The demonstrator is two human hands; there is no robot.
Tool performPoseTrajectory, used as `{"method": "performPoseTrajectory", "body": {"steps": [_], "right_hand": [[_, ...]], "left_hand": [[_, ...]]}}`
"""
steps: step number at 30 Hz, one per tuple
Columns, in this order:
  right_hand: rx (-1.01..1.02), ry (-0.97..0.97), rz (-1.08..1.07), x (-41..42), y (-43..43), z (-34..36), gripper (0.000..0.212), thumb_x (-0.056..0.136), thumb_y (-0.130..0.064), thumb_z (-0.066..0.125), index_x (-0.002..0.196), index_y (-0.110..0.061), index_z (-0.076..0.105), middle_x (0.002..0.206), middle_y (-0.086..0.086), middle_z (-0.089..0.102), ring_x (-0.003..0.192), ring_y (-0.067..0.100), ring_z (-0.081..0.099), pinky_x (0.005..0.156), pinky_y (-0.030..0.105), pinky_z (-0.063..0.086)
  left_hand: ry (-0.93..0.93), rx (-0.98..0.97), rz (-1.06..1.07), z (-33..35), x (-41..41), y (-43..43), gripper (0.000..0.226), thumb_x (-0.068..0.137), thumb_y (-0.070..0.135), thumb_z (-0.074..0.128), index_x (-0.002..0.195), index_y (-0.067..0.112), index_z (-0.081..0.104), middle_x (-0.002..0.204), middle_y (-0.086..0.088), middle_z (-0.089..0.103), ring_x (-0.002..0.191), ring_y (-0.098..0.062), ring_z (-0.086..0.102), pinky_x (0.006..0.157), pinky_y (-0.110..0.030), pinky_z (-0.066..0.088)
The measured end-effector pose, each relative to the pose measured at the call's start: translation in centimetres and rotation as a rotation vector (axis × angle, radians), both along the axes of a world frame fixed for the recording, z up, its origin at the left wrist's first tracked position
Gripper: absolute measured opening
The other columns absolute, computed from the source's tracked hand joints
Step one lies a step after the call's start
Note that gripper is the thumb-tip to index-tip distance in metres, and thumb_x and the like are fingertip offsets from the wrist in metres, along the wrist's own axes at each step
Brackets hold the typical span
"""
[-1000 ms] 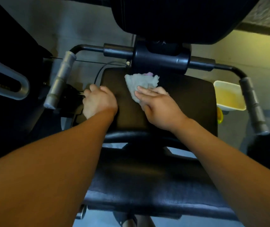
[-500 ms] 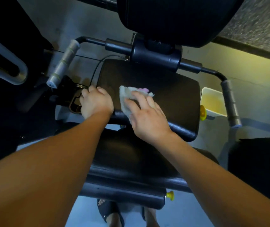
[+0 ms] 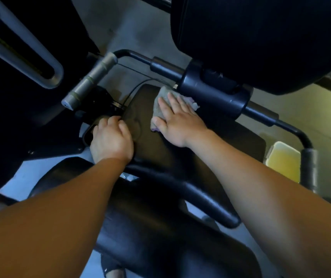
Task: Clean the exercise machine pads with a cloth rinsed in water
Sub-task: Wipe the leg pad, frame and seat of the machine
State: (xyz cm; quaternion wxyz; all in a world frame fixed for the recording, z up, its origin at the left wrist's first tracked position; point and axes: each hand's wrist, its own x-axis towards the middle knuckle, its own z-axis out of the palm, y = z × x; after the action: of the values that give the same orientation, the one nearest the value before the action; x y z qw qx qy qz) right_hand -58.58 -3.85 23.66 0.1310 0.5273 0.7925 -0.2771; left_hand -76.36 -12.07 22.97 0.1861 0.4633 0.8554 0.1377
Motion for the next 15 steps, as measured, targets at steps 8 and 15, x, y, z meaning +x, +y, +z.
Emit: {"method": "performPoseTrajectory", "body": {"steps": [8, 15], "right_hand": [[0.022, 0.045, 0.115, -0.9, 4.3, -1.8, 0.070, 0.105, -0.059, 0.016, 0.164, -0.025, -0.002, 0.172, 0.005, -0.010, 0.158, 0.028, -0.008, 0.127, 0.044, -0.004], [0.114, 0.122, 0.269, -3.6, 2.3, -1.8, 0.064, 0.106, -0.052, 0.017, 0.164, -0.028, 0.004, 0.172, -0.001, -0.008, 0.157, 0.031, -0.011, 0.127, 0.048, -0.006]], "left_hand": [[-0.045, 0.042, 0.061, -0.6, 0.0, 0.0, 0.043, 0.104, 0.038, 0.031, 0.128, 0.022, 0.063, 0.127, -0.004, 0.059, 0.120, -0.027, 0.052, 0.097, -0.045, 0.046], [-0.058, 0.061, 0.098, -0.5, 0.1, 0.0, 0.041, 0.102, 0.036, 0.033, 0.117, 0.020, 0.067, 0.120, -0.002, 0.062, 0.115, -0.026, 0.053, 0.095, -0.044, 0.046]]}}
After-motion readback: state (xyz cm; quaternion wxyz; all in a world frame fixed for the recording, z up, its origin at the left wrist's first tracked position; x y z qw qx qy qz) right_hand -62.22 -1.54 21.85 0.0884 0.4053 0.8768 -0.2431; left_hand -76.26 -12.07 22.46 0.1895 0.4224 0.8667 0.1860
